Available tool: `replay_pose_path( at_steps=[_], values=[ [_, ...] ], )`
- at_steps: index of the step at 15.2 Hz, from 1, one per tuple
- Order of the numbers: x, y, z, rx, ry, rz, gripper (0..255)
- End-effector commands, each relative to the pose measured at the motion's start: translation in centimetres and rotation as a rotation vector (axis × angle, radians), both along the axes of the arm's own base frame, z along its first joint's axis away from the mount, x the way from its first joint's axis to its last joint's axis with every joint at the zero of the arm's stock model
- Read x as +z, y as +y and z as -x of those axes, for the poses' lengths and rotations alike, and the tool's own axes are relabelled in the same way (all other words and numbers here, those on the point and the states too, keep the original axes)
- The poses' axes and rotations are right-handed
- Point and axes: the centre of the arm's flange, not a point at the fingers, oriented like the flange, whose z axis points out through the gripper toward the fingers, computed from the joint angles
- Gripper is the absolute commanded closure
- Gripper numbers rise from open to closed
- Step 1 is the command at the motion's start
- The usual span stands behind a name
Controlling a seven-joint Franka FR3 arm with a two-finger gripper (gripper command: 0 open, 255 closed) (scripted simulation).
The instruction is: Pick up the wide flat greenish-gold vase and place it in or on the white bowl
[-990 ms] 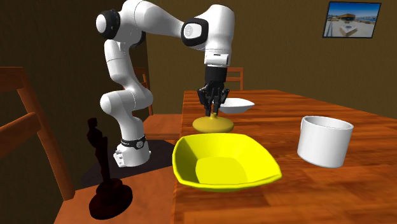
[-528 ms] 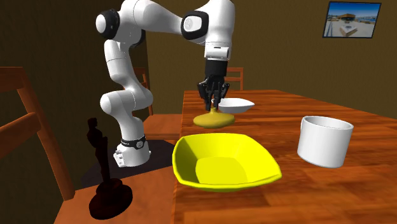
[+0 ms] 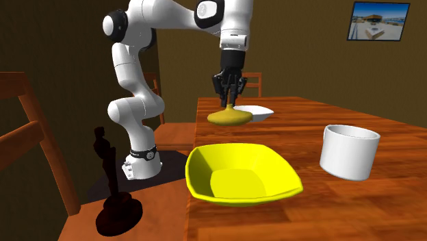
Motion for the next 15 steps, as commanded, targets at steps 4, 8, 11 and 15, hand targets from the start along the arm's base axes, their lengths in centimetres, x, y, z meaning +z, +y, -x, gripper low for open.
replay_pose_path(
  at_steps=[4, 8, 11, 15],
  values=[
    [2.7, 0.0, 0.0, 0.000, 0.000, 0.000, 255],
    [4.9, 0.0, 0.0, 0.000, 0.000, 0.000, 255],
    [6.1, 0.0, 0.0, 0.000, 0.000, 0.000, 255],
    [6.9, 5.0, 1.5, 0.000, 0.000, 0.000, 255]
  ],
)
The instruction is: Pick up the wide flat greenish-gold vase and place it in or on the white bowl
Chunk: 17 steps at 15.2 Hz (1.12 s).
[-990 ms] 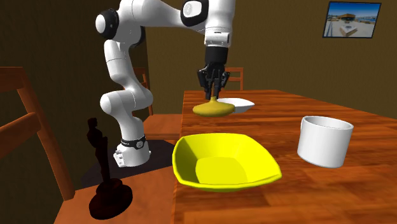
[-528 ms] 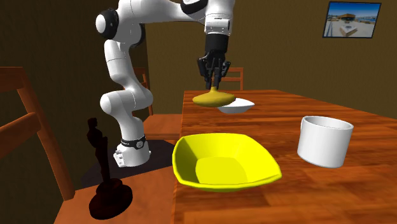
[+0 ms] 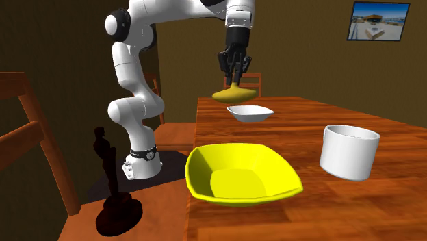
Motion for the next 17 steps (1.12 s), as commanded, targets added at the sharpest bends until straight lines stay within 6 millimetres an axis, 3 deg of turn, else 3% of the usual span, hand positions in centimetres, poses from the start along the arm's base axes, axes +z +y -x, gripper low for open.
replay_pose_path(
  at_steps=[1, 17],
  values=[
    [0.1, 2.4, 1.0, -0.001, 0.000, 0.000, 255],
    [2.9, 22.5, 7.1, -0.001, 0.000, 0.000, 255]
  ],
)
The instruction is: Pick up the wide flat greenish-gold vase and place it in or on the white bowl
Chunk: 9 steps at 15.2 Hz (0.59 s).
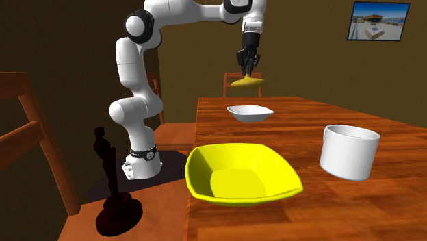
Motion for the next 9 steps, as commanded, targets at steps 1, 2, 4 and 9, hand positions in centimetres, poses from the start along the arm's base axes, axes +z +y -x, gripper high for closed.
replay_pose_path(
  at_steps=[1, 2, 4, 9],
  values=[
    [0.3, 2.4, 0.7, -0.003, 0.000, -0.001, 255],
    [0.5, 3.6, 1.1, -0.003, 0.000, -0.001, 255],
    [0.9, 6.1, 1.8, -0.003, 0.000, -0.001, 255],
    [-1.8, 6.1, 1.8, -0.003, 0.000, -0.001, 255]
  ],
)
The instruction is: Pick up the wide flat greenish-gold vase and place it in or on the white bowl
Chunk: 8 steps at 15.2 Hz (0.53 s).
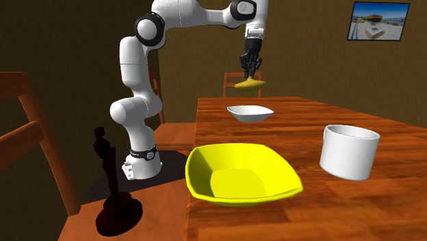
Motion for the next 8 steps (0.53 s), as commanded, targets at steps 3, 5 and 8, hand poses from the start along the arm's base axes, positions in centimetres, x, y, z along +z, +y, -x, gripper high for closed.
replay_pose_path(
  at_steps=[3, 5, 8],
  values=[
    [-2.2, 0.1, -0.1, 0.000, 0.000, -0.001, 255],
    [-3.3, 0.1, -0.1, 0.000, 0.000, -0.001, 255],
    [-4.9, 0.1, -0.1, 0.000, 0.000, -0.001, 255]
  ],
)
